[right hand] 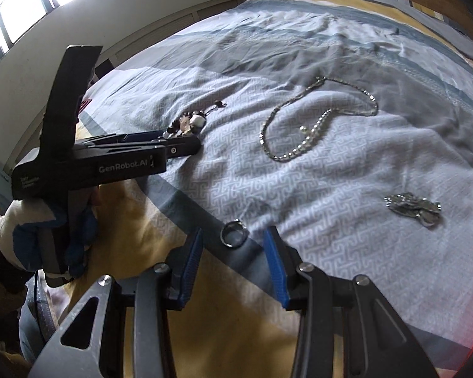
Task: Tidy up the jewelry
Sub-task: 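Close left gripper on brown beaded bracelet while right gripper grasps small silver ring, then carry the beaded bracelet and small ring into the red box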
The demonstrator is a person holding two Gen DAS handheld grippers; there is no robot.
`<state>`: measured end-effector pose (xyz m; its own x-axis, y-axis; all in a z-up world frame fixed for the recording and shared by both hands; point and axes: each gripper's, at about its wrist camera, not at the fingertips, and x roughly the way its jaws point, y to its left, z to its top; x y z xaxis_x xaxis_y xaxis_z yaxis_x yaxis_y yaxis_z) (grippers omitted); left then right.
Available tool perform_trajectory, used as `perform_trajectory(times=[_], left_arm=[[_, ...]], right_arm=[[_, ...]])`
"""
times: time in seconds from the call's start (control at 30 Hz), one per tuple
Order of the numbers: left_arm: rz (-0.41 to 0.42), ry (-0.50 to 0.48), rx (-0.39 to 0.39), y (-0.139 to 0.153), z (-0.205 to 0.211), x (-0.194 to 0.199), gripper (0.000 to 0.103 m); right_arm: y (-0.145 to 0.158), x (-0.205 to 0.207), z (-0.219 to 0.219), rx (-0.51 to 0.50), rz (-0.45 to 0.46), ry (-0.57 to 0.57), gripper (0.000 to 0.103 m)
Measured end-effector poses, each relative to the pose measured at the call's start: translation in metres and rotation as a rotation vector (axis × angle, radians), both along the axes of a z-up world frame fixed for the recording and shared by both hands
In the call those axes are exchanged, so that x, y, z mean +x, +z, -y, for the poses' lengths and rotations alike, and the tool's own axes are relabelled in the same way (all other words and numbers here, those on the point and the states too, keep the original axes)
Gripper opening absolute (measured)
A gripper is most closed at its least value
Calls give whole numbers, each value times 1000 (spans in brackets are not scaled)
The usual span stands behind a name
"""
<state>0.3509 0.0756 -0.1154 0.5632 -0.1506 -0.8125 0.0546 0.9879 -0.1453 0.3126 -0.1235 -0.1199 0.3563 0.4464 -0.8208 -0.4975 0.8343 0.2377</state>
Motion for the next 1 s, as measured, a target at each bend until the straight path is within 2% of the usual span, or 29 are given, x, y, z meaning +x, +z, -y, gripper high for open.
perform_trajectory(times=[0.23, 0.3, 0.37, 0.4, 0.47, 0.57, 0.73, 1.0], left_arm=[[14, -4, 18, 0, 3, -1, 54], [15, -5, 26, 0, 4, -2, 51], [14, -10, 33, 1, 6, -2, 43], [13, -14, 33, 1, 6, -3, 40], [4, -37, 13, 2, 7, -4, 22], [-5, -65, 0, 4, 8, -10, 13], [-10, -74, -35, 11, 5, -25, 11], [27, -120, -43, 37, 13, -56, 11]], right_arm=[[-8, -2, -9, -48, 20, 3, 37], [-10, -2, -12, -71, 29, 1, 25], [-10, 0, -13, -83, 30, -2, 18], [-10, 0, -13, -83, 28, -3, 18], [-9, -1, -12, -82, 27, -3, 18], [-5, -6, -11, -72, 22, 3, 18], [3, -19, -8, -58, 21, 7, 18], [25, -45, 0, -38, 44, -6, 18]])
